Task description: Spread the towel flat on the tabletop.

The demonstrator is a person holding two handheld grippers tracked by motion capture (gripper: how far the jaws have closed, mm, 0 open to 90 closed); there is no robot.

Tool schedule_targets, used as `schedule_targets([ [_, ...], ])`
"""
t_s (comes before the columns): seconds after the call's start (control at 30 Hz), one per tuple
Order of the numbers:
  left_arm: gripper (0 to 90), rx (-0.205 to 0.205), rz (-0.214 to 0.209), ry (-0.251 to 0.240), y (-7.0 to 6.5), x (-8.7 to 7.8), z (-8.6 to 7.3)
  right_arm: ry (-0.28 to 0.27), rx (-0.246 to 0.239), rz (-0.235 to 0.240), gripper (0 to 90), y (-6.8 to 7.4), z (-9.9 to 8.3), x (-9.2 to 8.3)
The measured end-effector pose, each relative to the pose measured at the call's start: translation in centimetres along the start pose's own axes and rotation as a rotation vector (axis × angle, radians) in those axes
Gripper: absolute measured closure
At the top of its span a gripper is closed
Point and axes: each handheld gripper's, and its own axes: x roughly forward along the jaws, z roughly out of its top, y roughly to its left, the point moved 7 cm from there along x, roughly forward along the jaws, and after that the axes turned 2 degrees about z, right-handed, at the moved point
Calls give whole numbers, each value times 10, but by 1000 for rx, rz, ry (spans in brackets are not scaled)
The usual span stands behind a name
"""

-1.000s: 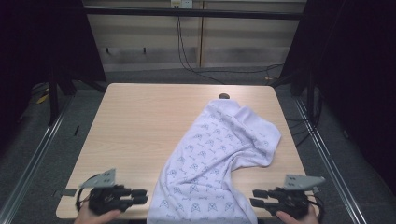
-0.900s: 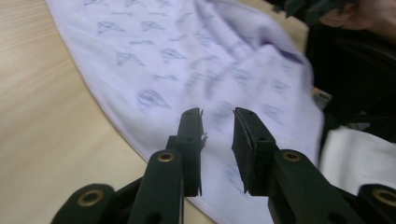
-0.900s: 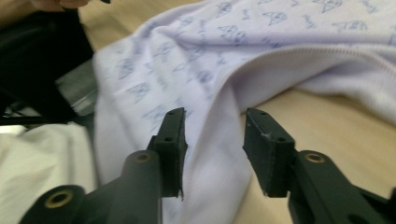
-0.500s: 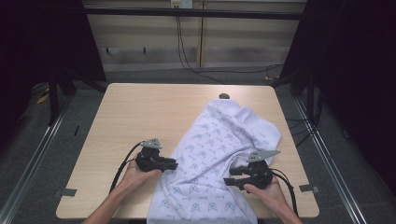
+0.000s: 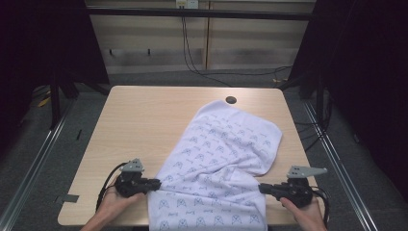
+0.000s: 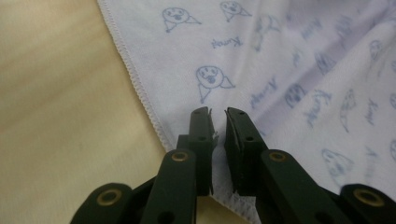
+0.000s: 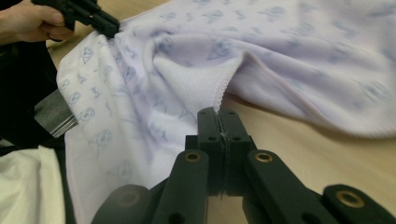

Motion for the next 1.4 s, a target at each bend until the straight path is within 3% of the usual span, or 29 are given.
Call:
schedule_targets([
  [0.1, 782, -2, -81, 20, -17, -7, -12, 8, 18, -7, 889, 4, -14, -18],
  [0.17, 723, 18, -105, 35, -26, -9, -15, 48, 28, -8, 860, 9, -23, -23],
  [0.2, 691, 33, -101, 25, -27, -10, -13, 60, 19, -17, 817, 11, -26, -24],
  [0.27, 687, 11, -137, -23, -27, -9, -1, 46, 14, -13, 721, 12, -27, -25],
  [0.33, 683, 29, -90, -40, -17, -3, 13, 7, 25, -6, 671, 9, -20, -24],
  [0.37, 687, 22, -88, -52, -10, 2, 21, 6, 21, -5, 664, 7, -16, -21],
  [0.47, 708, 5, -12, -73, 16, 21, 46, 24, 1, 4, 636, 1, -3, -1],
  [0.6, 707, 17, 23, -41, 33, 49, 63, 91, -41, 31, 616, -1, 13, 38],
  [0.7, 727, 38, 44, -41, 34, 53, 62, 137, -42, 35, 625, -5, 16, 58],
  [0.73, 735, 49, 64, -30, 34, 50, 59, 144, -40, 41, 680, -5, 16, 61],
  [0.77, 754, 52, 83, -20, 33, 46, 56, 151, -52, 47, 818, -6, 16, 64],
  [0.8, 772, 54, 98, -14, 33, 43, 53, 155, -66, 51, 881, -5, 15, 64],
  [0.87, 829, 44, 122, 1, 32, 33, 43, 151, -67, 41, 890, -4, 14, 57],
  [0.97, 829, 15, 109, -4, 27, 20, 30, 127, -55, 30, 891, -4, 8, 42],
  [1.13, 866, 14, 121, 15, 14, 2, 8, 119, -22, 6, 893, -5, -8, 20],
  [1.3, 900, 8, 61, 35, -1, -5, -3, 115, -6, -15, 893, -5, -20, 4],
  [1.4, 900, -15, 24, 3, -2, -6, 0, 130, -12, -26, 859, -4, -24, 3],
])
